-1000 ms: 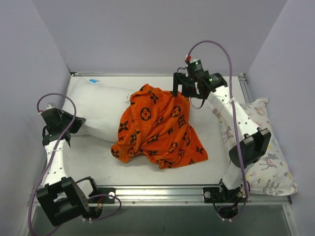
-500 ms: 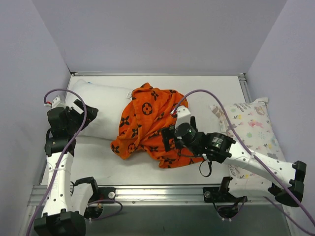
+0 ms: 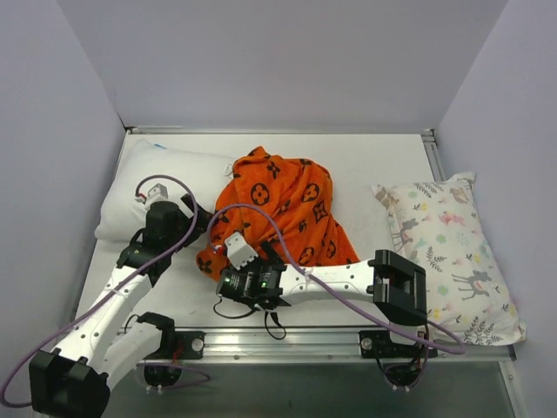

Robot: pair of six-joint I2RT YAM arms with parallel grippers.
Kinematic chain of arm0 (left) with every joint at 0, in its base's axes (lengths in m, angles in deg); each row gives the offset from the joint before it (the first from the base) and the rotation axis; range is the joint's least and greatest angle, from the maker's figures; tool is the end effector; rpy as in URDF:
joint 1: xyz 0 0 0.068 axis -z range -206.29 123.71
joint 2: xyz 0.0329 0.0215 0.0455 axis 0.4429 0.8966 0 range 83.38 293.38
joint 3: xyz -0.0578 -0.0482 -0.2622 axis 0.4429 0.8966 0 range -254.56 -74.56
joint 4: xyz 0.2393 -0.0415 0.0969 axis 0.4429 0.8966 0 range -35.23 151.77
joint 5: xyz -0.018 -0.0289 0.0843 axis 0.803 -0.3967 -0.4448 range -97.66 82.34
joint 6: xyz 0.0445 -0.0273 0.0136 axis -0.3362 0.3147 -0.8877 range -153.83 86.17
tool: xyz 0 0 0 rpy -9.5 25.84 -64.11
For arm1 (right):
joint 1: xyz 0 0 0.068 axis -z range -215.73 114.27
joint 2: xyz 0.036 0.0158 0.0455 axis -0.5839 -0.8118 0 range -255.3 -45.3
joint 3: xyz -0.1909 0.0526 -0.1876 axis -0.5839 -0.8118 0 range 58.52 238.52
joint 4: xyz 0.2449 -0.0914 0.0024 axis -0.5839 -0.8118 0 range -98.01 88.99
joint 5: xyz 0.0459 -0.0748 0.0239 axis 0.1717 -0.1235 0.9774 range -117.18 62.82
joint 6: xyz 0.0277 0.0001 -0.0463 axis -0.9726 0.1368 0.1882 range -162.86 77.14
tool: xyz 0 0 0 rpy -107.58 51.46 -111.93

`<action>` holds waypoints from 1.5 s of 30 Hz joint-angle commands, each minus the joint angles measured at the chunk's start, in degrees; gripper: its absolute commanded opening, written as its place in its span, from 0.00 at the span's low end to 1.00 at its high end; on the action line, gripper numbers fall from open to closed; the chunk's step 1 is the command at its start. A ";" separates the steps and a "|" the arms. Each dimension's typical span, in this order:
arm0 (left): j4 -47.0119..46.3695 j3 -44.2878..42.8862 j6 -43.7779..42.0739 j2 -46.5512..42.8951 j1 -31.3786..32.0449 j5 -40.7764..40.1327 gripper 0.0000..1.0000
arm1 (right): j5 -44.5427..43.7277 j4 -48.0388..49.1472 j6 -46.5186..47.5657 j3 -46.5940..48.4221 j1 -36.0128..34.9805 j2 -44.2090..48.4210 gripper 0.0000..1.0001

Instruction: Remove the pillowcase from the pillow

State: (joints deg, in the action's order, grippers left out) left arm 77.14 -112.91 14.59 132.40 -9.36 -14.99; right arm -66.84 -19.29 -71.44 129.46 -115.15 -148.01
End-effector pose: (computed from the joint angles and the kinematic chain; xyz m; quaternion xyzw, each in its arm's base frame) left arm 0.1835 -0.0512 0.2668 -0.2675 0.8360 -0.2096 0.4309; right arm 0.0927 0.3724 0.2152 -0.2748 0.8483 0.0726 0.4468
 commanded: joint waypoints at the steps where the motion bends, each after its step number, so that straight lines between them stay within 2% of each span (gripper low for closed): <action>1: -9.44 1.69 3.95 4.66 0.47 -6.81 0.97 | -10.08 -5.79 -3.85 4.38 1.02 -1.34 0.86; 2: -11.10 1.44 4.13 6.08 0.47 -7.51 0.96 | -11.39 -6.58 -4.20 4.82 1.19 -1.78 0.78; 3: -11.38 0.91 4.22 7.57 0.39 -8.22 0.93 | -12.19 -7.72 -4.64 5.09 1.37 -2.48 0.55; 4: -11.47 0.30 4.05 10.11 0.13 -9.62 0.77 | -12.81 -8.52 -4.91 5.18 1.54 -2.58 0.40; 5: -10.95 -1.45 3.96 11.27 -0.14 -10.15 0.67 | -13.25 -9.31 -5.43 5.18 1.72 -2.58 0.27; 6: -10.77 -2.16 3.78 12.24 -0.58 -10.51 0.55 | -14.47 -10.79 -6.31 4.74 2.16 -1.97 0.10; 7: -10.68 -2.78 3.43 13.55 -1.19 -10.51 0.26 | -14.92 -11.42 -6.84 4.22 2.42 -1.44 0.03; 9: -9.72 -4.54 3.43 14.53 -4.00 -9.37 0.02 | -15.62 -13.43 -8.07 1.41 3.12 1.36 0.00; 14: -7.00 -6.65 0.98 14.62 -10.24 -7.35 0.00 | -14.48 -14.50 -11.41 -7.47 7.16 11.38 0.00; 19: -5.94 -8.23 -2.36 13.48 -19.10 -2.17 0.00 | -11.77 -15.73 -11.68 -16.35 13.58 25.09 0.00; 23: -4.44 -9.81 -3.60 13.74 -22.98 0.30 0.00 | -9.57 -16.26 -9.31 -19.87 20.51 34.50 0.00; 28: -3.83 -10.61 -4.83 13.56 -26.85 2.93 0.00 | -3.94 -16.70 -4.39 -20.84 33.35 45.31 0.00; 33: -2.95 -12.01 -5.18 13.91 -28.97 4.43 0.00 | -0.34 -16.87 0.18 -14.00 40.47 48.48 0.00; 36: -2.77 -12.28 -5.71 13.83 -29.41 5.13 0.00 | 5.27 -16.96 2.12 -7.69 45.92 48.49 0.00; 40: -2.86 -11.49 -5.80 13.30 -29.41 6.72 0.00 | 15.12 -15.73 3.70 1.91 45.93 43.32 0.00; 45: -3.39 -9.29 -6.85 11.81 -29.32 7.33 0.00 | 14.44 -16.25 7.04 15.08 45.14 35.50 0.00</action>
State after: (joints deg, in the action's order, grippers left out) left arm 77.29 -121.71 9.34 146.03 -37.07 -4.28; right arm -53.09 -35.93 -67.87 138.50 -70.01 -109.30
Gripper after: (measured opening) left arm 0.028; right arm 0.056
